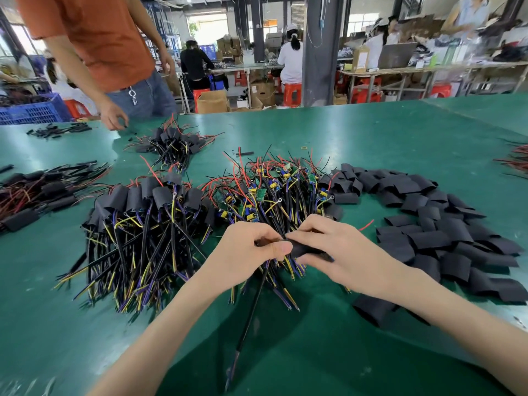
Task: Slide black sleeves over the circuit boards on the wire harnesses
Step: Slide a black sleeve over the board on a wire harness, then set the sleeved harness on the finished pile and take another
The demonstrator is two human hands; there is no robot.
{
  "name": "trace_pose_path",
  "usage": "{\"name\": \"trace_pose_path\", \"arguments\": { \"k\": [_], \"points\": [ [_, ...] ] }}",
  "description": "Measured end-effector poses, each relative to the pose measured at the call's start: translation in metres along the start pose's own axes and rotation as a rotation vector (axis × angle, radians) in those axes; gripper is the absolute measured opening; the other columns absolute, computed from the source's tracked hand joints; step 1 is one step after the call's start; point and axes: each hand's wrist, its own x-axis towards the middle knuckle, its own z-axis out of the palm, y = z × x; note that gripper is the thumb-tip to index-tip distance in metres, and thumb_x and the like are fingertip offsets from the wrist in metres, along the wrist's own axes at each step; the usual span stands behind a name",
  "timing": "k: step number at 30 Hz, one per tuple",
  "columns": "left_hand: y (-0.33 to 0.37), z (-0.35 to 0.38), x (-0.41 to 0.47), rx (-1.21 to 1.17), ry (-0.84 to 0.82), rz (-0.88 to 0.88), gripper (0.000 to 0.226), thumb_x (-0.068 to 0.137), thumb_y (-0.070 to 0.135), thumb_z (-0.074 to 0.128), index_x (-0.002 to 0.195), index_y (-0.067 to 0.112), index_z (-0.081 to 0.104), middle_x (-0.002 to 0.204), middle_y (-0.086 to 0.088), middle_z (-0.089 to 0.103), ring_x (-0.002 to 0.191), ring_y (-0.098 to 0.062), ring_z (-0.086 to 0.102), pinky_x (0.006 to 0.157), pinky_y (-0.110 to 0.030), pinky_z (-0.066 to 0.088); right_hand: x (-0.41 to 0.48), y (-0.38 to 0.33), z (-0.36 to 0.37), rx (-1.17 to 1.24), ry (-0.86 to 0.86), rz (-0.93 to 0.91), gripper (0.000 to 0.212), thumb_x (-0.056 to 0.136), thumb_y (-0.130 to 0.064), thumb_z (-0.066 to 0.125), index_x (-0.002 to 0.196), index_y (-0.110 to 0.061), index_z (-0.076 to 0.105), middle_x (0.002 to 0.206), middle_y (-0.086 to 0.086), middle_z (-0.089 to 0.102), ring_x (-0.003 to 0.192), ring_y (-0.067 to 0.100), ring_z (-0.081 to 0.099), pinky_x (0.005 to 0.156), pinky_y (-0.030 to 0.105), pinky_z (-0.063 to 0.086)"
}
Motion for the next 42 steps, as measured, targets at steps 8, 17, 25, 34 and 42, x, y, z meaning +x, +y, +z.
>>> {"name": "trace_pose_path", "arguments": {
  "k": [8, 17, 25, 34, 42],
  "points": [
    [-0.002, -0.001, 0.001, 0.107, 0.165, -0.051, 0.007, 0.079, 0.032, 0.074, 0.080, 0.033, 0.067, 0.116, 0.016, 0.054, 0.119, -0.005, 0.038, 0.097, -0.022, 0.023, 0.001, 0.010, 0.000, 0.024, 0.143, 0.100, 0.030, 0.084, -0.019, 0.069, 0.112, -0.011, 0.064, 0.100, 0.000, 0.056, 0.084, 0.013, 0.053, 0.078, 0.026, 0.043],
    [0.001, 0.006, 0.000, 0.151, 0.160, 0.011, 0.005, 0.080, 0.020, 0.073, 0.076, 0.019, 0.074, 0.113, 0.014, 0.053, 0.119, -0.010, 0.031, 0.088, 0.004, 0.010, -0.001, 0.003, 0.002, -0.079, 0.044, 0.075, 0.037, 0.088, -0.023, 0.064, 0.123, -0.011, 0.059, 0.109, 0.002, 0.054, 0.081, 0.017, 0.054, 0.080, 0.037, 0.048],
    [0.003, 0.009, -0.001, 0.149, 0.174, 0.059, 0.006, 0.078, 0.017, 0.075, 0.072, 0.017, 0.073, 0.105, 0.016, 0.053, 0.110, -0.008, 0.032, 0.089, 0.000, 0.015, -0.002, -0.004, 0.003, -0.143, 0.025, 0.037, 0.035, 0.089, -0.022, 0.062, 0.121, -0.010, 0.058, 0.109, 0.004, 0.054, 0.086, 0.022, 0.058, 0.076, 0.038, 0.050],
    [0.000, 0.010, 0.000, 0.087, 0.243, 0.156, 0.010, 0.078, 0.012, 0.075, 0.070, 0.014, 0.069, 0.097, 0.016, 0.058, 0.102, 0.004, 0.044, 0.090, -0.006, 0.025, -0.001, -0.004, 0.007, -0.190, 0.092, -0.016, 0.046, 0.085, -0.013, 0.066, 0.129, -0.011, 0.052, 0.114, 0.006, 0.053, 0.088, 0.026, 0.059, 0.075, 0.042, 0.053],
    [-0.001, -0.037, 0.004, 0.348, 0.895, 0.343, 0.014, 0.082, 0.016, 0.065, 0.070, 0.007, 0.062, 0.096, -0.003, 0.060, 0.097, -0.017, 0.050, 0.089, -0.034, 0.031, 0.002, 0.009, 0.002, -0.202, 0.358, 0.155, 0.069, 0.079, -0.013, 0.069, 0.140, -0.007, 0.038, 0.135, 0.015, 0.037, 0.120, 0.030, 0.044, 0.103, 0.043, 0.035]
  ]
}}
